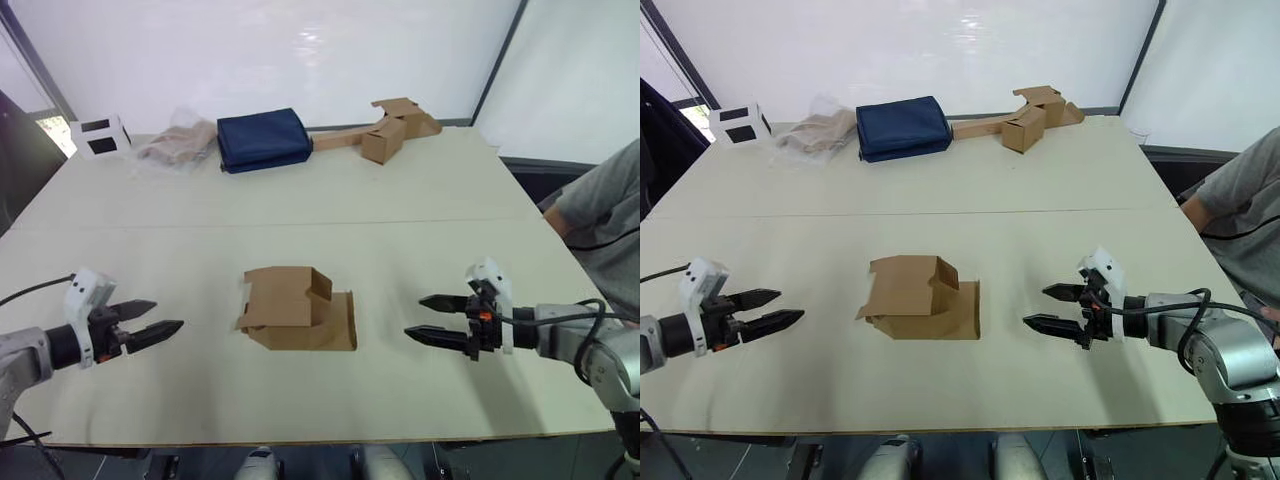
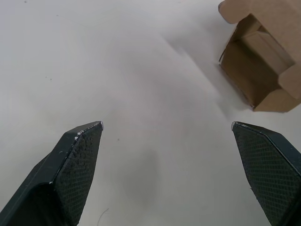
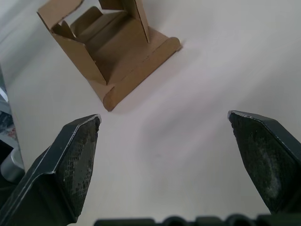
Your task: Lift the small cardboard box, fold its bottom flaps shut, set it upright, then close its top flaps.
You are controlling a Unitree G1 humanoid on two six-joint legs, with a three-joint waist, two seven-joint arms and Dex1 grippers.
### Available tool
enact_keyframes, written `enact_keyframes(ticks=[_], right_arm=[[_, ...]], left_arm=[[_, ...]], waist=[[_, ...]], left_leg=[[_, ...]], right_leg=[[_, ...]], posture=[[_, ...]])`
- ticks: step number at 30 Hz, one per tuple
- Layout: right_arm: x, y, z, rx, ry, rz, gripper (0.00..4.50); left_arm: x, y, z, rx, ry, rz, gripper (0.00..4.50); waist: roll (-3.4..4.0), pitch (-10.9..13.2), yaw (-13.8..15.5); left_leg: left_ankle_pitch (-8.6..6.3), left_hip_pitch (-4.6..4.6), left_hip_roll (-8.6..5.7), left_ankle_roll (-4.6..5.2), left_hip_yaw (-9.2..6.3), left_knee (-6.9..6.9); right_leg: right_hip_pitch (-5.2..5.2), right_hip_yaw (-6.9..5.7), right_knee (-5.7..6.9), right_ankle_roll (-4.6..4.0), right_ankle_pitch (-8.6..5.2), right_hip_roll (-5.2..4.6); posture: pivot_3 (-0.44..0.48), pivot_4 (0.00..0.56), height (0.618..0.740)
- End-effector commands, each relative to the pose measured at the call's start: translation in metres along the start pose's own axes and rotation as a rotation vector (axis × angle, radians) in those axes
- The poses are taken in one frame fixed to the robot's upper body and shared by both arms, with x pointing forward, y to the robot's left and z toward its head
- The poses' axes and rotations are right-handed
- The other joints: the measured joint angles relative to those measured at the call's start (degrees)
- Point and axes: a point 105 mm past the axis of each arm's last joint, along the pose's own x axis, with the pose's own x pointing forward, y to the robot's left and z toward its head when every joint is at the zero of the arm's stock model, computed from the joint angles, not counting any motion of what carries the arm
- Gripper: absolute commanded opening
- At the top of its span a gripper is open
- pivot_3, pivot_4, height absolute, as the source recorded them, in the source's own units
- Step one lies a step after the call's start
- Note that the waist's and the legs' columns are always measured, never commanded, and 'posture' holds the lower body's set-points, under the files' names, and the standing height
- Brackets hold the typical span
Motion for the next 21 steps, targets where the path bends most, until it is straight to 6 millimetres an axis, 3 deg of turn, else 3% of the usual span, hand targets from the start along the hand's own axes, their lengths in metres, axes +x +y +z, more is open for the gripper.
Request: enact_keyframes(ticks=[1, 3, 6, 9, 13, 21], right_arm=[[-0.002, 0.01, 0.013, -0.038, -0.036, 0.038, 4.45], [0.006, 0.027, 0.023, -0.077, -0.054, 0.103, 4.45], [0.012, 0.044, 0.035, -0.118, -0.07, 0.155, 4.45], [0.017, 0.062, 0.044, -0.158, -0.074, 0.208, 4.45], [0.021, 0.085, 0.05, -0.211, -0.072, 0.253, 4.45], [0.024, 0.103, 0.044, -0.211, -0.053, 0.252, 4.45]], left_arm=[[0.006, -0.009, 0.022, -0.177, -0.125, -0.136, 4.5], [0.023, -0.026, 0.027, -0.366, -0.193, -0.313, 4.5], [0.036, -0.039, 0.019, -0.455, -0.132, -0.42, 4.5], [0.051, -0.049, 0.013, -0.498, -0.053, -0.489, 4.5], [0.073, -0.051, 0.02, -0.519, -0.004, -0.561, 4.5], [0.104, -0.06, 0.032, -0.521, 0.045, -0.662, 4.5]], waist=[[0.0, 0.0, 0.01], [0.11, -0.03, 0.38], [0.02, -0.04, -0.06], [0.0, -0.03, -0.32], [-0.02, -0.04, 0.07], [-0.03, -0.04, 0.01]], left_leg=[[0.0, 0.01, 0.0, 0.0, 0.0, 0.01], [0.0, 0.03, -0.01, 0.0, -0.01, 0.04], [0.0, 0.03, -0.03, 0.01, -0.04, 0.12], [-0.05, 0.02, 0.0, 0.09, -0.04, 0.06], [-0.03, 0.02, 0.01, 0.06, -0.07, 0.09], [-0.03, -0.03, -0.02, 0.06, -0.07, 0.1]], right_leg=[[0.0, 0.0, 0.02, 0.0, 0.0, 0.0], [0.08, -0.02, 0.03, 0.01, 0.0, -0.02], [0.11, -0.05, 0.08, 0.03, 0.0, -0.01], [0.02, -0.02, 0.04, 0.02, -0.01, 0.02], [0.02, -0.05, 0.1, 0.01, 0.0, 0.05], [0.01, -0.05, 0.04, 0.02, -0.01, 0.02]], posture=[[0.0, 0.15, 0.74], [0.0, 0.15, 0.74], [0.0, 0.15, 0.74], [0.0, 0.15, 0.74], [0.0, 0.15, 0.74], [0.0, 0.15, 0.74]])
